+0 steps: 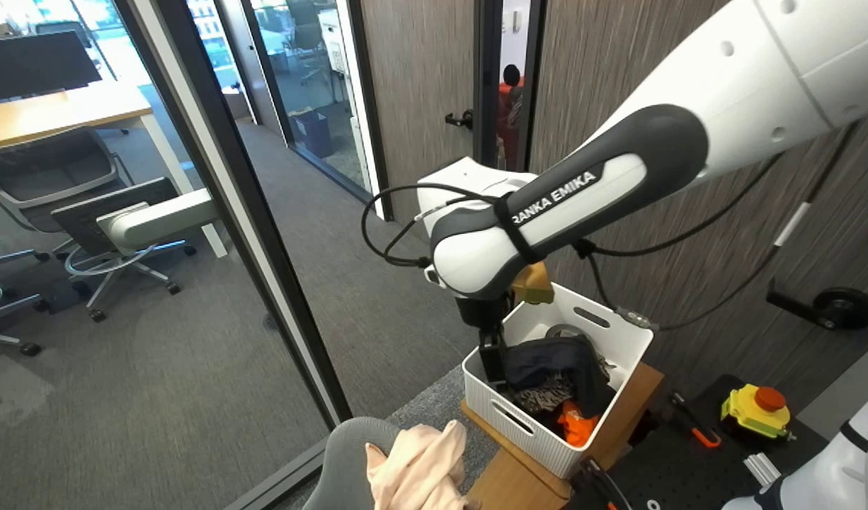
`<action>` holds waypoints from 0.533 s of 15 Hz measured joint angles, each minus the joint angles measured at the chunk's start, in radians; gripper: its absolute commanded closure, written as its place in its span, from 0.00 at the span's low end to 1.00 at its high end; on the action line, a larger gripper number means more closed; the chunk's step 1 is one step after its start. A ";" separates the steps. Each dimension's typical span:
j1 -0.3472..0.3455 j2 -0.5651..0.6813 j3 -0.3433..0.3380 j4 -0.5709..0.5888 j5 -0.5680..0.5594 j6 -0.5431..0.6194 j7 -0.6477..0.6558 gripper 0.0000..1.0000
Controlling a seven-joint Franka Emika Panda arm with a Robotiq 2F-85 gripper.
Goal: Put the peach shirt on the backrest of the grey chair
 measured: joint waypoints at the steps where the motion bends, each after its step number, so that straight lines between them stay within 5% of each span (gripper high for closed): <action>1: 0.000 -0.057 -0.009 -0.034 0.017 -0.004 0.029 0.00; 8: 0.002 -0.447 -0.103 -0.205 0.102 -0.110 0.225 0.00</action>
